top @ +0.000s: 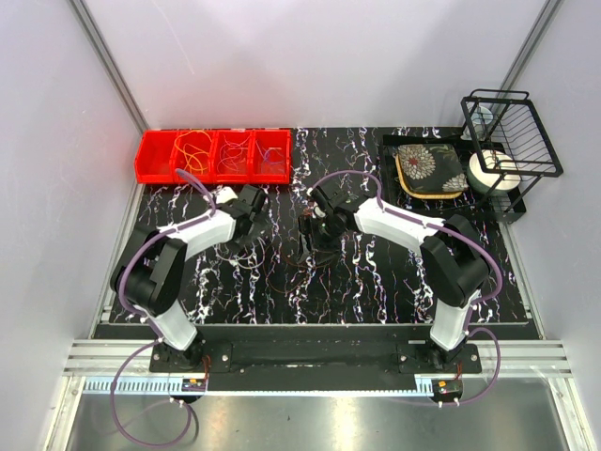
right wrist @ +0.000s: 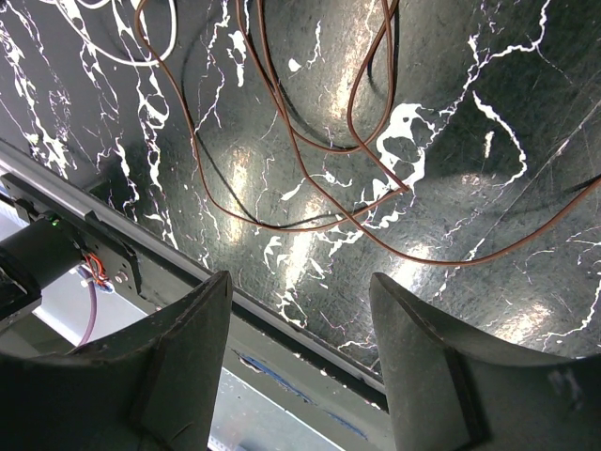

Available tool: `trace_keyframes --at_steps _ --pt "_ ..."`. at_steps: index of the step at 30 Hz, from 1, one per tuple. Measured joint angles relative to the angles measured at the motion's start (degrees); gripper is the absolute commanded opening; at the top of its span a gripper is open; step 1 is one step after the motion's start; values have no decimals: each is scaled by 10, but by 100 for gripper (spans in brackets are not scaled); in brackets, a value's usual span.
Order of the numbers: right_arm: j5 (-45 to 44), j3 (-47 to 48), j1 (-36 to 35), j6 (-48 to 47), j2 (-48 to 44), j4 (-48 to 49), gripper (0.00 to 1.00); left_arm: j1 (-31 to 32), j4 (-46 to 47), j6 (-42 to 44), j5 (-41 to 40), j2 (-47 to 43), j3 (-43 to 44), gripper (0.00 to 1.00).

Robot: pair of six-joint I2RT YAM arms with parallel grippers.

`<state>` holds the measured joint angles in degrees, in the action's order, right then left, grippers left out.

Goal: Untangle the cables

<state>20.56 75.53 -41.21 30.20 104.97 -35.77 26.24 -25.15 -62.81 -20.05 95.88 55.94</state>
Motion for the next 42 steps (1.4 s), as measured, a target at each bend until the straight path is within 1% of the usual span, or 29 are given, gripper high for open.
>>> trace_keyframes --at_steps 8,9,12,14,16,17,19,20,22,23,25,30,34,38,42 --pt "0 0 0 0 0 0 66 -44 25 26 -20 6 -10 87" --pt "0 0 0 0 0 0 66 -53 27 38 -27 8 -11 84" --pt "0 0 0 0 0 0 66 -54 27 46 -32 10 -11 74" --pt "0 0 0 0 0 0 66 -54 26 54 -33 11 -10 63" --pt "0 0 0 0 0 0 66 -54 23 63 -37 18 -6 56" --pt "0 0 0 0 0 0 66 -54 22 66 -36 21 -3 46" --pt "0 0 0 0 0 0 66 -54 18 76 -37 34 12 38" --pt "0 0 0 0 0 0 66 -54 18 81 -37 41 18 29" --pt "0 0 0 0 0 0 66 -53 15 92 -37 50 30 19" --pt "0 0 0 0 0 0 65 -53 13 93 -37 54 34 9" --pt "0 0 0 -1 0 0 66 -52 5 105 -36 65 49 1" --pt "0 0 0 -2 0 0 65 -49 -8 138 -33 94 89 0" --pt "0 0 0 -4 0 0 65 -47 -8 161 -30 97 92 0" --pt "0 0 0 -4 0 0 65 -45 -14 189 -3 86 90 0" --pt "0 0 0 -4 0 0 65 -45 -28 221 35 47 90 0"
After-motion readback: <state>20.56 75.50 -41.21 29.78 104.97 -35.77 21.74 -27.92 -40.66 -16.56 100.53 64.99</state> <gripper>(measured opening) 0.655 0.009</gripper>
